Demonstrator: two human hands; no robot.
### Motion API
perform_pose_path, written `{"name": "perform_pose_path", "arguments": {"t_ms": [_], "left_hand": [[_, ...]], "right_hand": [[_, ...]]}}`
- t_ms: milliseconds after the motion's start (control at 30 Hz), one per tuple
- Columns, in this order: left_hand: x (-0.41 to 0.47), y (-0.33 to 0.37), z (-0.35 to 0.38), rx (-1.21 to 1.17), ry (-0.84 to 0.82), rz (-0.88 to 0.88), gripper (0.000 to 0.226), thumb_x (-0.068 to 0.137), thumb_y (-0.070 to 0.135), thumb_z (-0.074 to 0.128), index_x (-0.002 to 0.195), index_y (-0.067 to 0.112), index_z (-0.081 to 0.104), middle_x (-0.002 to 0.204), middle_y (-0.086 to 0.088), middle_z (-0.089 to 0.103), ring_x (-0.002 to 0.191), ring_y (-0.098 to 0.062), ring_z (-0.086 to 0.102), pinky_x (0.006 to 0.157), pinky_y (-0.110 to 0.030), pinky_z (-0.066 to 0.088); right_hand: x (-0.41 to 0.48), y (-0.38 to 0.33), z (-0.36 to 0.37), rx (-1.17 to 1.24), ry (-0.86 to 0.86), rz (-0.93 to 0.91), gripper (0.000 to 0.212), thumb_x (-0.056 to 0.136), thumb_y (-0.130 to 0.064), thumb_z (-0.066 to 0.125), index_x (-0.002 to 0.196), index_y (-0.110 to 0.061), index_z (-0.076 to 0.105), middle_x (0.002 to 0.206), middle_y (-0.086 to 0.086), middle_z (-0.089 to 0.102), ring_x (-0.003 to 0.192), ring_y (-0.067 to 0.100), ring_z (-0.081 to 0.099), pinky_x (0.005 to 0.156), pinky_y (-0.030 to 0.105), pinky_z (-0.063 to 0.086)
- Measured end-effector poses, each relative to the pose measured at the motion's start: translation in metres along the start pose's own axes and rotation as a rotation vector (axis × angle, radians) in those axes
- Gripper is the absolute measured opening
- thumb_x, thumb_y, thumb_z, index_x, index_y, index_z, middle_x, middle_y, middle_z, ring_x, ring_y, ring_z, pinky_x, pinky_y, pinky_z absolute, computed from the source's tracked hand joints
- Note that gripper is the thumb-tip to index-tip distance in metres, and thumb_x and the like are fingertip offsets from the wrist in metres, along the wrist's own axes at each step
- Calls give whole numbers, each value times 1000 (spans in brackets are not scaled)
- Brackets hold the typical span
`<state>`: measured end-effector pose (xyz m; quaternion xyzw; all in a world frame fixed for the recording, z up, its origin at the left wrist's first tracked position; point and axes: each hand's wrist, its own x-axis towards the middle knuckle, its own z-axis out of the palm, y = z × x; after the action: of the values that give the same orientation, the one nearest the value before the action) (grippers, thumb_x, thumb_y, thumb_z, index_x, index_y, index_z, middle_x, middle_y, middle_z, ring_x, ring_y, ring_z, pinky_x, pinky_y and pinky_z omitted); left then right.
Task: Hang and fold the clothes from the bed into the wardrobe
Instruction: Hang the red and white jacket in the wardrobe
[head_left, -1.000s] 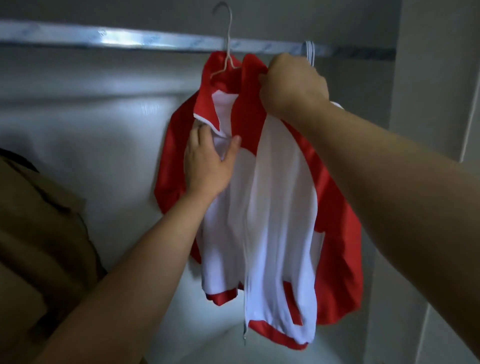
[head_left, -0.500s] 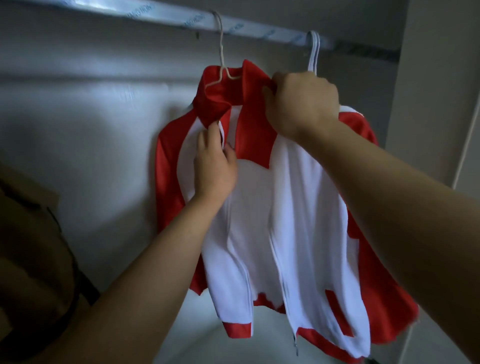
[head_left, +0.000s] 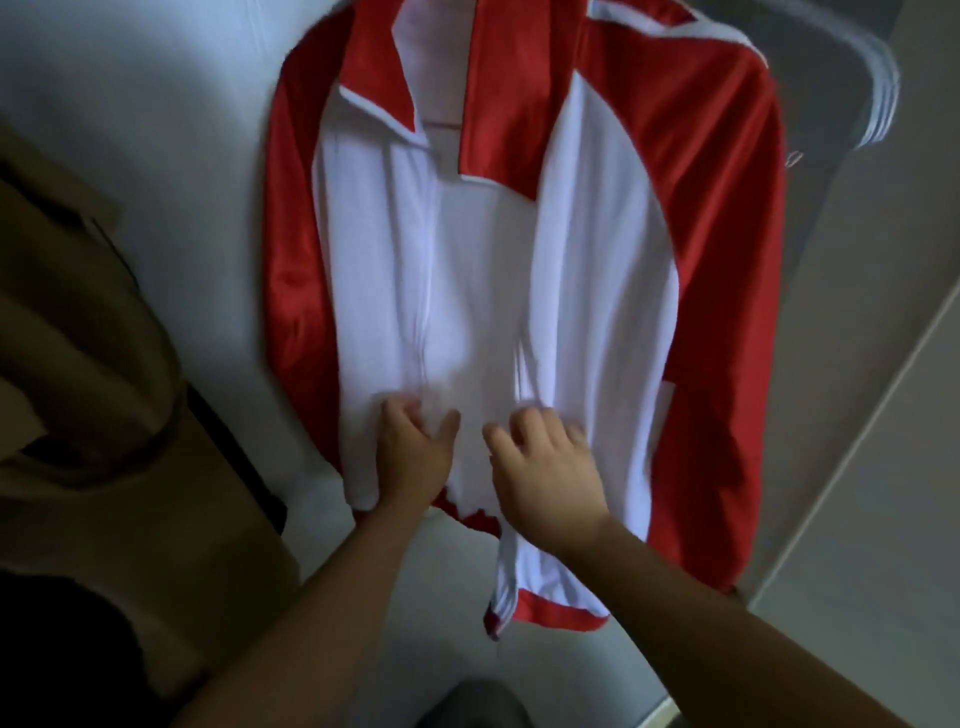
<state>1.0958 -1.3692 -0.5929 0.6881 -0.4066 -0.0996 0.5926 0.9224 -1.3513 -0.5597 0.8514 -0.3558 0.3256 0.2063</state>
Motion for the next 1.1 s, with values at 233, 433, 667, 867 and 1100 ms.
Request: {"name": "perform_pose_path", "arguments": {"t_ms": [233,433,667,867,1100], "left_hand": [[-5,-81,-8,150,-118,-373,28,87,24,71,99,10,52,101,-12,61,93,-33,61,75,-32,41],[3,-134,-28,-53,-44,-848,37,96,20,54,124,-3,60,108,-22,66,96,-39,66,83,-45,57],[8,-132,-20,-737,-168,-1038,17,91,29,65,98,14,64,106,-6,66,86,-20,67,60,-25,51],[2,-131,-1,-862,-114,-1152,16,89,21,70,96,14,59,96,-8,59,76,-17,61,56,-22,55],[-16,-127,1,-876,-233,-1156,16,89,19,72,101,12,66,87,-7,74,76,-17,69,61,-26,59]], "right_hand": [[-52,-12,60,161,-464,289,46,88,-22,58,133,-29,51,121,4,61,88,27,66,70,35,56],[-71,-22,97,417,-616,458,53,94,-27,61,143,-28,41,142,1,51,113,22,62,92,37,56],[-76,-7,132,726,-717,1051,49,89,-26,69,128,-10,46,99,4,64,82,19,68,68,34,62],[-85,15,149,700,-662,1271,58,81,-33,71,127,-13,42,107,10,61,85,26,64,70,41,58],[-93,12,149,786,-685,1281,34,100,-26,36,104,-5,62,83,4,70,71,22,61,60,30,44]]}}
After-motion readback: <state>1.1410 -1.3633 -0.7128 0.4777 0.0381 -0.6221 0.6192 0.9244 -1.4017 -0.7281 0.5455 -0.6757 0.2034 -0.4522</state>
